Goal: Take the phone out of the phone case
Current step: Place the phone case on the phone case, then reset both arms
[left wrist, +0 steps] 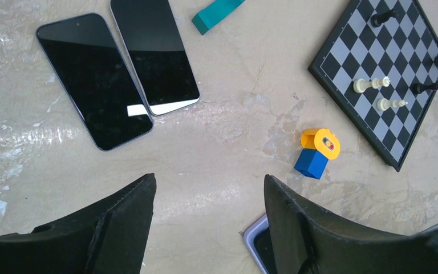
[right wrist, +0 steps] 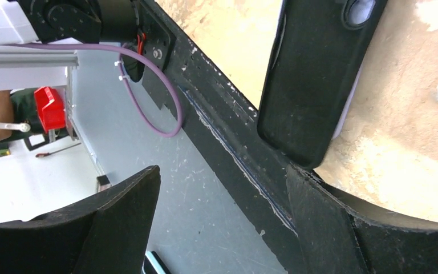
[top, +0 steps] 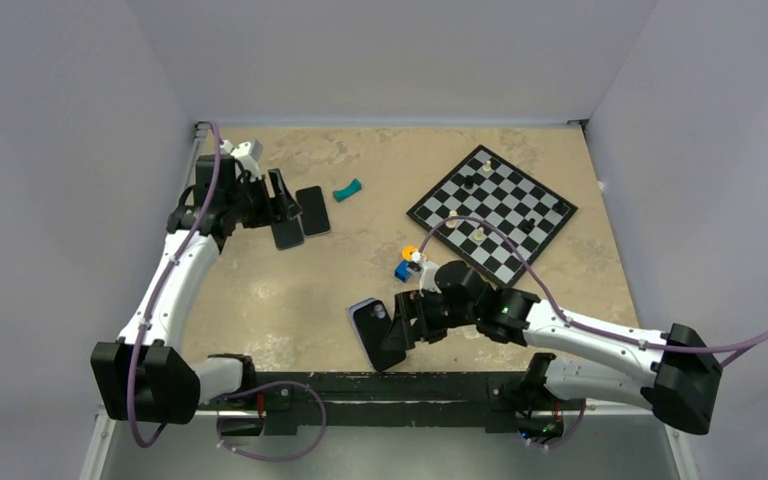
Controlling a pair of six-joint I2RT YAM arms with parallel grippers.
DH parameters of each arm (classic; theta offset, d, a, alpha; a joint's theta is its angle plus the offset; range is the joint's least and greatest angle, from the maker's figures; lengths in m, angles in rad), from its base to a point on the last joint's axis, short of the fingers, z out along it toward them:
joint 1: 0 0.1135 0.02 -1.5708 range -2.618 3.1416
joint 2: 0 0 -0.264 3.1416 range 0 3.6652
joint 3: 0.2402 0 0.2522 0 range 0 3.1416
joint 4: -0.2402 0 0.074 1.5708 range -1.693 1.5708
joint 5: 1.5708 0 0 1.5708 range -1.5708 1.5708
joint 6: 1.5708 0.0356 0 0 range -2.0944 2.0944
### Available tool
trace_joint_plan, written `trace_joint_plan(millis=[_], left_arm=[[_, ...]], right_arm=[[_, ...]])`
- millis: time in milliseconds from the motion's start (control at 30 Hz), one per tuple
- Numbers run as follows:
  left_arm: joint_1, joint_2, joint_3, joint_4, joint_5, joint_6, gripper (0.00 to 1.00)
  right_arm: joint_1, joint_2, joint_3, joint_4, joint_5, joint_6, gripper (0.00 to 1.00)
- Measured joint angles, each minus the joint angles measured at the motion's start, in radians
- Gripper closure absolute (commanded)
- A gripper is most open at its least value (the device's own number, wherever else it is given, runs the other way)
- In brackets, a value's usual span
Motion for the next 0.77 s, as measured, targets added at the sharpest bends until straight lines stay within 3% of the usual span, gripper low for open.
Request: trace_joint_plan(millis=[233,500,633,767], left_arm=[[-0.001,-0.157,-0.016,0.007,0.025,-0.013,0.24],[-0.002,-0.456,0.084,0.076,0.073,-0.082,0.19],[-0.002,-0.552,0.195,0.144,0.075,-0.119,0.19],[-0.002,-0.594,0.289,0.18,0.074,-0.134,0.19]], right_arm=[[0.001,-0.064,0.145,-0.172,0.147,-0.094,0.1],[0.0,-0.283,0.502,-0.312,0.65,-0.252,0.06],[0.0,-0.365,0.647,-0.294,0.887,-0.367,0.02],[0.0,-0.443,0.702,-0.241,1.027,-0.491,0.02]])
